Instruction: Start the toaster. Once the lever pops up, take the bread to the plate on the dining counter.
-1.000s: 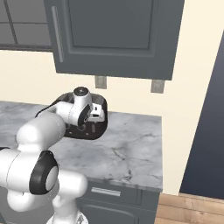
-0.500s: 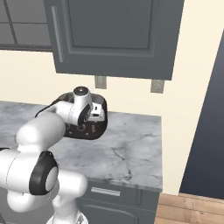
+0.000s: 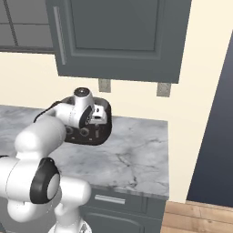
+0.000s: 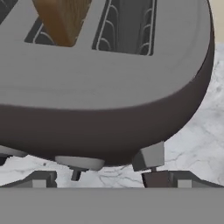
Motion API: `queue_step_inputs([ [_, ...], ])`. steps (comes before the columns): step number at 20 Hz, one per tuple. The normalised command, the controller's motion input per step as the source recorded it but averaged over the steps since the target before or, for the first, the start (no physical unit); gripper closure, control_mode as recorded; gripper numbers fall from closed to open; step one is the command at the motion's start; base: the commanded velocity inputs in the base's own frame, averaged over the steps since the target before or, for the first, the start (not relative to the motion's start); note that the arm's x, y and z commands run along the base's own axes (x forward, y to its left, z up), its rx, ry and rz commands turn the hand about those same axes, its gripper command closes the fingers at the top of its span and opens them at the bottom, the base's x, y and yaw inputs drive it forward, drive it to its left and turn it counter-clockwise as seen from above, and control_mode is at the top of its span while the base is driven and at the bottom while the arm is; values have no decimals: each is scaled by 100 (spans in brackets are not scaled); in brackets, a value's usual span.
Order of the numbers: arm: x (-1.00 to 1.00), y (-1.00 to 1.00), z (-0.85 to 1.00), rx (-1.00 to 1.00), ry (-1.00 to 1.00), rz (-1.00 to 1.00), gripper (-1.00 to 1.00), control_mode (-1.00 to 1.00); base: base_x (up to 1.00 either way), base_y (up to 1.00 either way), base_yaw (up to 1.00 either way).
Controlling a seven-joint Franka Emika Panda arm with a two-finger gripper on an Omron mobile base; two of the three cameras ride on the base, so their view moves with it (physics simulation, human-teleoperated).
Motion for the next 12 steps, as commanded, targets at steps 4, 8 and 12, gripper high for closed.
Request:
queue_step_inputs([
  [4,0,31,8,0,0,0,-100,-100,0,0,0],
  [8,0,5,0,0,0,0,-100,-100,0,0,0],
  [12,-4,-4,0,0,0,0,-100,-100,0,0,0],
])
